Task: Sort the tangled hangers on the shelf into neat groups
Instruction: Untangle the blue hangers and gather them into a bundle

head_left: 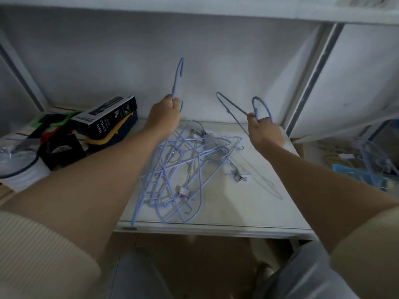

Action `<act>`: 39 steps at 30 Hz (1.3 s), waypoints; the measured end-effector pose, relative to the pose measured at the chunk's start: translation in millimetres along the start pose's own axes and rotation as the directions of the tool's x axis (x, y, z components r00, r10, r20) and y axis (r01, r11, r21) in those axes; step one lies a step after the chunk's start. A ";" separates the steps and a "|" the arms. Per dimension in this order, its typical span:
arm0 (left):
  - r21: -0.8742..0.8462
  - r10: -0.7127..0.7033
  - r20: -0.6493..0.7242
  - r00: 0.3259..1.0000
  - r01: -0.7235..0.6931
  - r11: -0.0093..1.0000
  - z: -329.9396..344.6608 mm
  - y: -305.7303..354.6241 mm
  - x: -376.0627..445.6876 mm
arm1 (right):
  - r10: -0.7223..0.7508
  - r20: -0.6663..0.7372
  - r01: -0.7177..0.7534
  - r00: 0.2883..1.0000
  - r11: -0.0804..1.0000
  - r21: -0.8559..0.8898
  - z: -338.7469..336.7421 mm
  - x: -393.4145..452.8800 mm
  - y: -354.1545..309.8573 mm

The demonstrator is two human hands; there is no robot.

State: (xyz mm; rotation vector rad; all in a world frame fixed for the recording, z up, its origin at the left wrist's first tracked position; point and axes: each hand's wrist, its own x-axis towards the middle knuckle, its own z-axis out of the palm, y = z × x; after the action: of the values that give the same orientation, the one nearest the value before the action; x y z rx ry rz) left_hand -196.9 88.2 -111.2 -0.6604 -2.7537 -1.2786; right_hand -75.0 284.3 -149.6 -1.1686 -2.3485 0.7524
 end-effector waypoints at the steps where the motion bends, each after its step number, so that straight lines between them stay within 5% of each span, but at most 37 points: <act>1: 0.003 0.007 -0.003 1.000 -0.007 1.000 -0.1 0.6 0.2 | -0.036 0.005 0.036 0.999 0.999 -0.032 -4.2 -2.2 0.4; 11: 0.067 0.055 -0.064 0.996 -0.051 0.996 -21.4 0.0 1.6 | -0.165 -0.076 0.160 0.983 0.985 -0.073 -5.7 -14.3 -13.8; 17: 0.062 0.036 0.042 0.998 -0.038 0.997 -7.0 2.7 -8.6 | -0.243 0.032 0.218 0.970 0.917 0.333 7.8 -10.0 -29.7; 22: -0.067 0.022 0.159 0.987 -0.011 0.998 5.5 14.2 -13.8 | -0.312 0.115 0.228 0.943 0.860 0.457 11.0 -23.7 -55.4; 28: -0.424 0.088 0.345 0.935 0.072 0.903 18.4 16.8 -27.1 | -0.294 0.300 0.030 0.907 0.758 0.652 23.5 -42.3 -106.3; 31: -0.398 0.145 0.382 0.913 0.020 0.917 12.9 11.7 -26.9 | -0.227 0.378 -0.085 0.897 0.752 0.653 31.0 -47.9 -113.0; 39: -0.349 0.144 0.306 0.941 -0.029 0.937 -5.8 -17.9 -23.9 | -0.297 0.373 -0.059 0.879 0.709 0.703 47.0 -61.6 -141.9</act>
State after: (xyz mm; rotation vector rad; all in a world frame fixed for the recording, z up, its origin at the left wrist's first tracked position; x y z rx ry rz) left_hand -183.0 65.1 -125.2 -1.1024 -2.7197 -1.7945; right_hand -151.5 149.2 -104.2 -0.5070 -2.0805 1.8384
